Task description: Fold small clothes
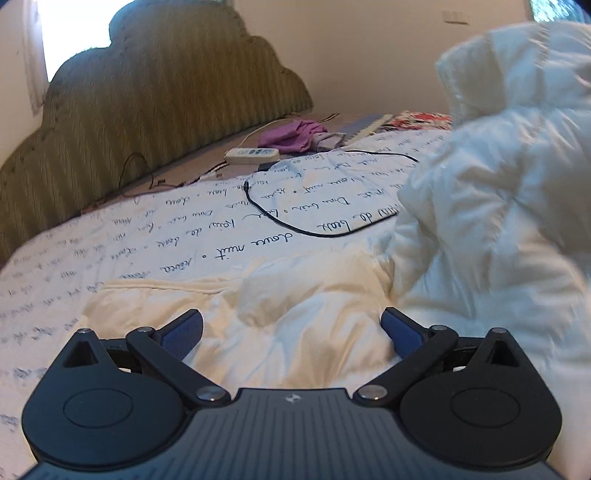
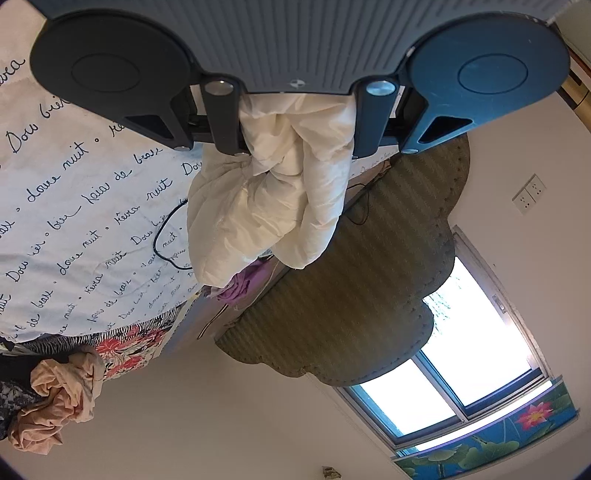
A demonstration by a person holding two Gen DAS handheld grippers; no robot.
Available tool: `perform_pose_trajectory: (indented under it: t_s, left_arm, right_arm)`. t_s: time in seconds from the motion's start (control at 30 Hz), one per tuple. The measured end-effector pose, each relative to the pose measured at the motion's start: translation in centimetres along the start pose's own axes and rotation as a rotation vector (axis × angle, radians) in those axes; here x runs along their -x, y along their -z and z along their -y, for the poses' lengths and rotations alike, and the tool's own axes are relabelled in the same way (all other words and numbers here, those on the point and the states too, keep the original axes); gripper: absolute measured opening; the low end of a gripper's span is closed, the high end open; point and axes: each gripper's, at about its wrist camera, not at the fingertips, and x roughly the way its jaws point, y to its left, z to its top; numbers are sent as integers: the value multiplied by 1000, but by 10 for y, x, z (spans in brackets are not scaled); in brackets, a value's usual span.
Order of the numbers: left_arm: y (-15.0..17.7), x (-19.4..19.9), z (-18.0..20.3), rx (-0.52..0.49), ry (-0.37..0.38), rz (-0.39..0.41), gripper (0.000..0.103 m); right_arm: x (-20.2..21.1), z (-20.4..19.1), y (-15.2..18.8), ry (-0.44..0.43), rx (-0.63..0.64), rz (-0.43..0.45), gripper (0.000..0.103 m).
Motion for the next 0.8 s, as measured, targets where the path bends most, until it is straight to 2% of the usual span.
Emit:
perform_pose_trajectory:
  t_s: [0.17,0.33,0.4,0.5,0.67,0.8]
  left_arm:
    - [18,11,23,-128,-30,24,103]
    - [24,5,28,-125,-28,34,103]
    - [22,10,17,-98,5,28,103]
    - [17,24,-15,-4,31,40,103]
    - [17,47,-70,77,-60,77,103]
    - [24,50,-100,93,-133,71,103]
  right_arm:
    - [-3,-11,6,-5,28,-4,28]
    - [-10,-30,13,-24,54,-28,28]
    - [-10,-37,14,-33,65,-30,28]
    - [-9,-46,14,-32,90,-25,28]
    - [-8,-60,17,-31,126,-24,28]
    - [-11,-77,23,-35,168,-30,28]
